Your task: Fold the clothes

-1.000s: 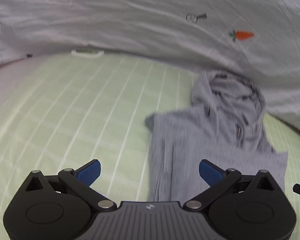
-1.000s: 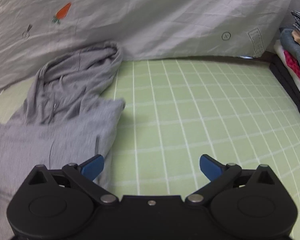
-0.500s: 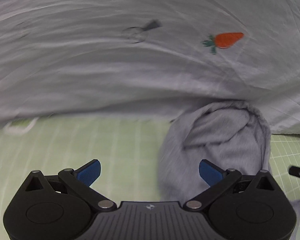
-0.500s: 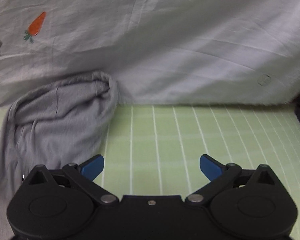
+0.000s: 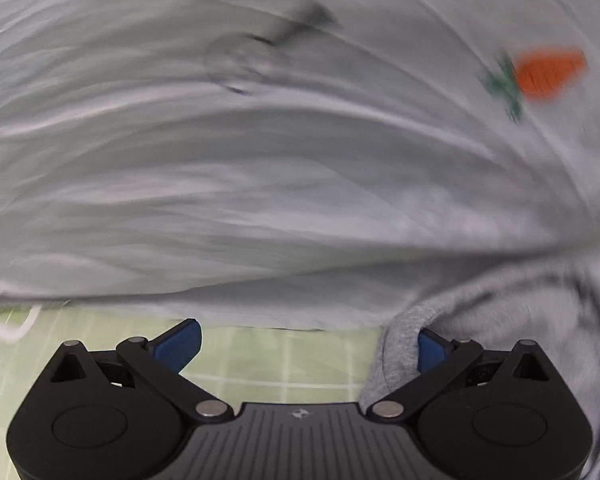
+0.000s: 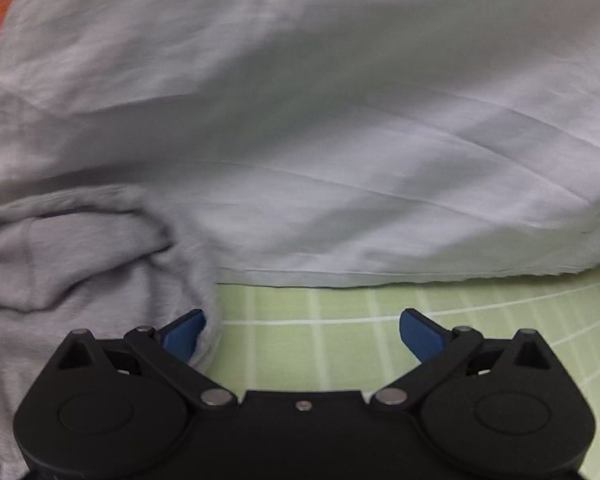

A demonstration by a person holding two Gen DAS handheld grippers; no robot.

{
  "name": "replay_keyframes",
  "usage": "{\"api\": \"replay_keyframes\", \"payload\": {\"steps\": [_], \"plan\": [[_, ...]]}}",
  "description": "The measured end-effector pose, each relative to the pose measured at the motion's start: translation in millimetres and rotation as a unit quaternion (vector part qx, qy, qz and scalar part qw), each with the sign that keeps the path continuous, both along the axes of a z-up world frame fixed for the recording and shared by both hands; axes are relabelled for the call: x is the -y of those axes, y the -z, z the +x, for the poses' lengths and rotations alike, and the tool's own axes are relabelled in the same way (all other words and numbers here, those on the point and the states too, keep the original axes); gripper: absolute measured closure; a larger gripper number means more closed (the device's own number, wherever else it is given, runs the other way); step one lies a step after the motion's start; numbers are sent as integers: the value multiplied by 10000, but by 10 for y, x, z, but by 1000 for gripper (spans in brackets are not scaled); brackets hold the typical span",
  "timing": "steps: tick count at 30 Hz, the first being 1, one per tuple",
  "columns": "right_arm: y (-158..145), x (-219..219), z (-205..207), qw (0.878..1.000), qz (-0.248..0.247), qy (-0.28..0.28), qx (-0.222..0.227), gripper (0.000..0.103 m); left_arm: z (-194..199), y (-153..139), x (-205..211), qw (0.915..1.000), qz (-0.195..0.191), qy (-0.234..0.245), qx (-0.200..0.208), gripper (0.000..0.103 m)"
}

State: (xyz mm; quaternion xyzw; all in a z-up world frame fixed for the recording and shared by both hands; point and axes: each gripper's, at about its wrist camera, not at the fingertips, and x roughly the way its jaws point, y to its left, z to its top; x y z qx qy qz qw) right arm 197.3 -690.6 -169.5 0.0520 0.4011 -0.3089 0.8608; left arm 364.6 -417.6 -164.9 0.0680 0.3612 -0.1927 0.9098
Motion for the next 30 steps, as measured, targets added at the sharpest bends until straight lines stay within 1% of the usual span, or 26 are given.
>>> {"api": "replay_keyframes", "payload": {"steps": [2, 4, 6, 11, 15, 17, 20, 23, 27, 30], "plan": [[-41, 0, -74, 9998, -157, 63, -46, 0, -58, -93, -139, 9997, -159, -166, 85, 0], [-126, -59, -176, 9992, -395, -11, -65, 0, -149, -205, -263, 9991, -300, -243, 191, 0], [-277, -142, -314, 9985, -539, -32, 107, 0, -273, -328, -372, 9983, -429, -252, 314, 0], [-767, -423, -691, 9938, -892, 29, 656, 0, -663, -666, -615, 9958, -540, -303, 671, 0], [-1124, -652, -1041, 9900, -939, 77, 1051, 0, -938, -899, -897, 9938, -706, -407, 762, 0], [-1240, -768, -1200, 9881, -1022, 80, 1150, 0, -1121, -960, -1028, 9932, -705, -422, 820, 0], [-1340, -972, -1436, 9857, -1158, 24, 1228, 0, -1403, -1032, -1191, 9929, -623, -443, 908, 0], [-1356, -1102, -1665, 9853, -1182, -36, 1230, 0, -1686, -1031, -1344, 9934, -567, -470, 878, 0], [-1336, -1293, -1965, 9870, -1127, -94, 1145, 0, -2002, -930, -1515, 9949, -473, -553, 703, 0], [-1249, -1404, -2131, 9891, -1068, -164, 999, 0, -2200, -789, -1644, 9964, -322, -596, 507, 0]]}}
